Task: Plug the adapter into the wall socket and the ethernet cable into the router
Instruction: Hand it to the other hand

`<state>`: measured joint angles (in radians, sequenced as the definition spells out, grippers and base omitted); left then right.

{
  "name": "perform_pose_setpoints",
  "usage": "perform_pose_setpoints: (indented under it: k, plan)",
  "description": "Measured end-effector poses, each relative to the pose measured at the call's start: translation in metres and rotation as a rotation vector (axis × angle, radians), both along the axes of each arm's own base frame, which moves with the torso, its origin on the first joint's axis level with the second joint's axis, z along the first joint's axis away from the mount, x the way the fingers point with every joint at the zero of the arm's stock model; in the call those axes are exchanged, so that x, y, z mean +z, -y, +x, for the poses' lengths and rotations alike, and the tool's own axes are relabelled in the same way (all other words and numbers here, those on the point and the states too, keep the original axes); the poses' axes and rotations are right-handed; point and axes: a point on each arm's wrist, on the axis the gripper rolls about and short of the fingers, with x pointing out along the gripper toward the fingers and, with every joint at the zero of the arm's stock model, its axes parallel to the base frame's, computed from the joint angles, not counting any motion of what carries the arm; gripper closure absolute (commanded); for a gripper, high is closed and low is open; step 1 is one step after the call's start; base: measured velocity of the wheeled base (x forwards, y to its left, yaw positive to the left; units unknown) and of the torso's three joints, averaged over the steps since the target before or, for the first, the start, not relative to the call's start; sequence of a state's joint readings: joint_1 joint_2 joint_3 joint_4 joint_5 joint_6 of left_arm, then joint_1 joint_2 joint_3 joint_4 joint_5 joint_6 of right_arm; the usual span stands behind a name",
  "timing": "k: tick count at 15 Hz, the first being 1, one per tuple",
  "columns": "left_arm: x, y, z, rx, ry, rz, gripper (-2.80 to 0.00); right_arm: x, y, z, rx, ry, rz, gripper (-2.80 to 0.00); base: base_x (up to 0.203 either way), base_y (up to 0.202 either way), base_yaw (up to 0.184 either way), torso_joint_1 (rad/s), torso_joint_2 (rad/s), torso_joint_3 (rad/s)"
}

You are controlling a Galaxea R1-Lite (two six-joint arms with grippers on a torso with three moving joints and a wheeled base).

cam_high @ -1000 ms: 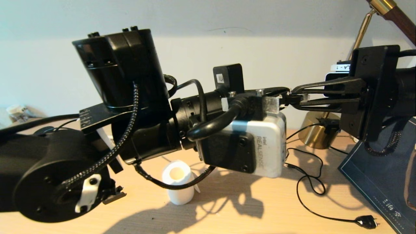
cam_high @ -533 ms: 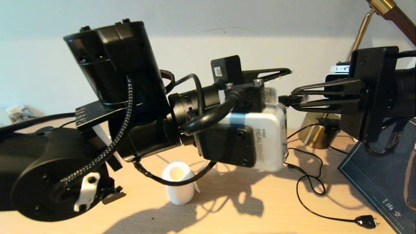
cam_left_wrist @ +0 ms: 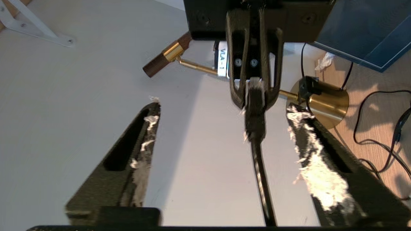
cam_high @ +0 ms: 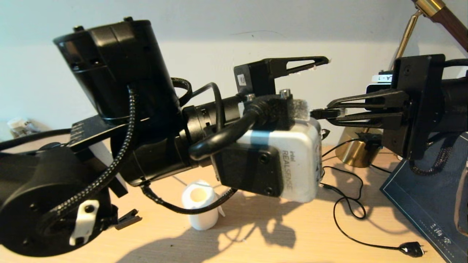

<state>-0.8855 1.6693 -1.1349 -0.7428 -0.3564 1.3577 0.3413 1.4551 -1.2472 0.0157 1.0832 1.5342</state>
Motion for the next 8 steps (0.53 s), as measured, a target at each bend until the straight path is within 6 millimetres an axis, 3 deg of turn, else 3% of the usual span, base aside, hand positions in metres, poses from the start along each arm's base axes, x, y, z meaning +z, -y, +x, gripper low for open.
perform_pose_setpoints:
  k: [8]
  plan:
    - [-0.0021, -0.0048, -0.0038, 0.001, -0.006, 0.009, -2.8, 0.0027, 0.0016, -0.0038, 0.0, 0.009, 0.004, 0.0, 0.0, 0.0, 0.0, 0.0, 0.0, 0.0]
